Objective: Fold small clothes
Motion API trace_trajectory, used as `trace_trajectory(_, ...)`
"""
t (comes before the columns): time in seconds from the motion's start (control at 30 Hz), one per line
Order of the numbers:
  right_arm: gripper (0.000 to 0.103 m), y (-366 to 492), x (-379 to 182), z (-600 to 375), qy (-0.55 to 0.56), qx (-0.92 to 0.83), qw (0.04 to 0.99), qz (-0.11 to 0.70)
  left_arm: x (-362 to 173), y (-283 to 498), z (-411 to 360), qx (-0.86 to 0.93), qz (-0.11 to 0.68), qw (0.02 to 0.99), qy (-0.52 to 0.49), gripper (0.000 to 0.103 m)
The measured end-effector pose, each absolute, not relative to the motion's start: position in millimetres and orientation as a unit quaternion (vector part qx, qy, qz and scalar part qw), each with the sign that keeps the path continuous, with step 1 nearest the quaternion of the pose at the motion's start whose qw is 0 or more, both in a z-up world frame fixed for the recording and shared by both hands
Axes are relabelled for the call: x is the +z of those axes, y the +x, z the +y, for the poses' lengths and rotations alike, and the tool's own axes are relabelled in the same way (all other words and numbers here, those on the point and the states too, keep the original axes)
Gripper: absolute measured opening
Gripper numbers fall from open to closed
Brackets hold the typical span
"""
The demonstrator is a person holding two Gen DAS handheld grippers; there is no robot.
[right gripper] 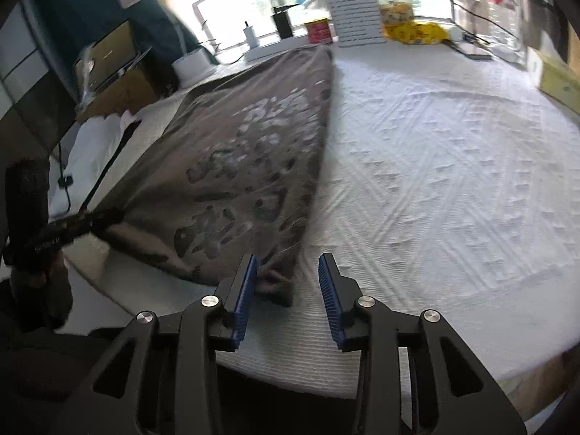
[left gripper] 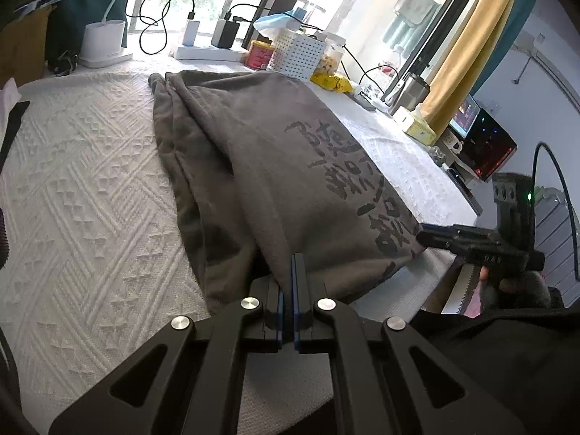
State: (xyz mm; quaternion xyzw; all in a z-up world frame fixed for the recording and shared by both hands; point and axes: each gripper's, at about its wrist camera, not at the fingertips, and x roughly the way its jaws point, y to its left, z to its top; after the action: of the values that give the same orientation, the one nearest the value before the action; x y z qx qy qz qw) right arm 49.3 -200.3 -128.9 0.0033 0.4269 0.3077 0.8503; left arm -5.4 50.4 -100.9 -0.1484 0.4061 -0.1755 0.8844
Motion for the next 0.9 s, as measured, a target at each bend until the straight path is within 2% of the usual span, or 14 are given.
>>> trace_trajectory(0.03, 0.033, 46.3, -128.8, -199.8, 0.001, 0.308, 0.853, 0.421, -101.7, -4.9, 50.3, -0.175, 0.409, 0.883, -0.147, 0.002)
trace_trajectory(0.07, 0.015, 44.6, -130.1, -198.2, 0.005, 0.318, 0.847, 0.426, -102.0, -5.2, 49.9, -0.176, 0.411, 0.882, -0.147, 0.001)
trace_trajectory(0.37, 0.012, 31.8, -127.3, -194.6, -0.019, 0.332, 0.84, 0.429, -111.8, -4.5, 50.7, -0.165, 0.449, 0.865, -0.153, 0.002)
trace_trajectory(0.63, 0.013, 31.3, -129.4, -201.6, -0.006, 0.334, 0.835, 0.436, -107.9, -4.6, 42.8, -0.166, 0.465, 0.862, -0.117, 0.005)
trace_trajectory(0.7, 0.015, 31.6, -128.0, -201.8, -0.007, 0.334, 0.837, 0.434, -106.9, -4.7, 38.5, -0.17, 0.468, 0.861, -0.106, 0.013)
trace_trajectory(0.73, 0.022, 31.5, -127.1, -202.4, -0.011, 0.33, 0.84, 0.431, -106.0, -5.5, 35.4, -0.171, 0.467, 0.862, -0.098, 0.016)
trace_trajectory(0.77, 0.028, 31.3, -126.1, -203.1, -0.017, 0.324, 0.844, 0.426, -105.3, -5.9, 32.4, -0.173, 0.467, 0.862, -0.092, 0.024)
trace_trajectory(0.9, 0.03, 35.7, -124.2, -208.7, -0.025, 0.318, 0.853, 0.412, -102.5, -5.9, 17.6, -0.182, 0.471, 0.86, -0.069, 0.049)
